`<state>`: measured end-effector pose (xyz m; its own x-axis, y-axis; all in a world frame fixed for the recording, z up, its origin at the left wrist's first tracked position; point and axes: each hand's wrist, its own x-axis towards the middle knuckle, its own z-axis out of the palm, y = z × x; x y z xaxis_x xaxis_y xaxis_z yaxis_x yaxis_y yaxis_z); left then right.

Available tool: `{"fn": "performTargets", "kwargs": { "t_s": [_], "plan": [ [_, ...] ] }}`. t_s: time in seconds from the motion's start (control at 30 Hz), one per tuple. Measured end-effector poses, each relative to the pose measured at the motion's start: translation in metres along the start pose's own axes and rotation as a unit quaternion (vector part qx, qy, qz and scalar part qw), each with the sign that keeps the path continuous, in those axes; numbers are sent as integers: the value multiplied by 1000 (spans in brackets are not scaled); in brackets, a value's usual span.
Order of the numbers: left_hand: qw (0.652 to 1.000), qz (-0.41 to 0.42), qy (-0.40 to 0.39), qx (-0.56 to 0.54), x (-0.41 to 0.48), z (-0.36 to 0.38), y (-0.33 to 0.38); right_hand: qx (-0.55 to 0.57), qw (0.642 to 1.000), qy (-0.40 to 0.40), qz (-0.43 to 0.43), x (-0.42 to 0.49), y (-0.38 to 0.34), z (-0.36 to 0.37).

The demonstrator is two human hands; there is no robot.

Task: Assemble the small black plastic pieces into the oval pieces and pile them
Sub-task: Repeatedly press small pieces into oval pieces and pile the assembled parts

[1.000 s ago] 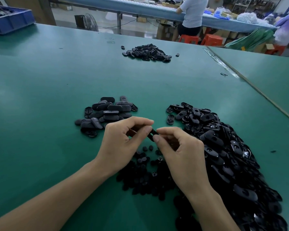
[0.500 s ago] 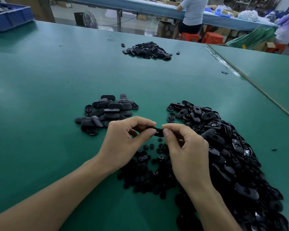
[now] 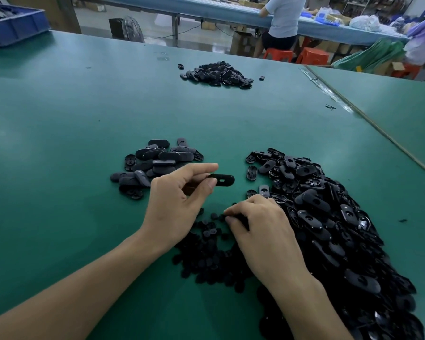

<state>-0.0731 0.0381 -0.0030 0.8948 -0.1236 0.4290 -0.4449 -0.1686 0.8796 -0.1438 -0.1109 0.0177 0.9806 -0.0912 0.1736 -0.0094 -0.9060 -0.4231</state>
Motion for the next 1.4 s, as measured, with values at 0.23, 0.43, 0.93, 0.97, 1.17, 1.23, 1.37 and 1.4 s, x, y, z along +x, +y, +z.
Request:
{"fn": "performTargets", "kwargs": {
  "t_s": [0.23,0.43,0.93,0.97,1.17,1.23,1.37,1.4],
  "plan": [
    [1000,1,1,5,0,1,2,15,1000,21,6,2,2,2],
    [1000,7,-1,11,0,0,4,16,998,57,13,3,4,7],
    [1000,7,6,17,0,0,6,29,997,-19,-72,0,-3,9],
    [1000,8,6,17,0,0,6,30,997,-15,-69,0,-4,9],
    [1000,6,4,15,0,1,5,19,999,-1,-49,2,-3,11],
    [1000,5,2,13,0,1,5,16,999,-1,-49,3,-3,11],
    [1000,2,1,15,0,1,6,24,998,6,-53,2,-2,11],
    [1000,2,2,16,0,1,7,29,998,7,-52,1,-1,11]
  ]
}}
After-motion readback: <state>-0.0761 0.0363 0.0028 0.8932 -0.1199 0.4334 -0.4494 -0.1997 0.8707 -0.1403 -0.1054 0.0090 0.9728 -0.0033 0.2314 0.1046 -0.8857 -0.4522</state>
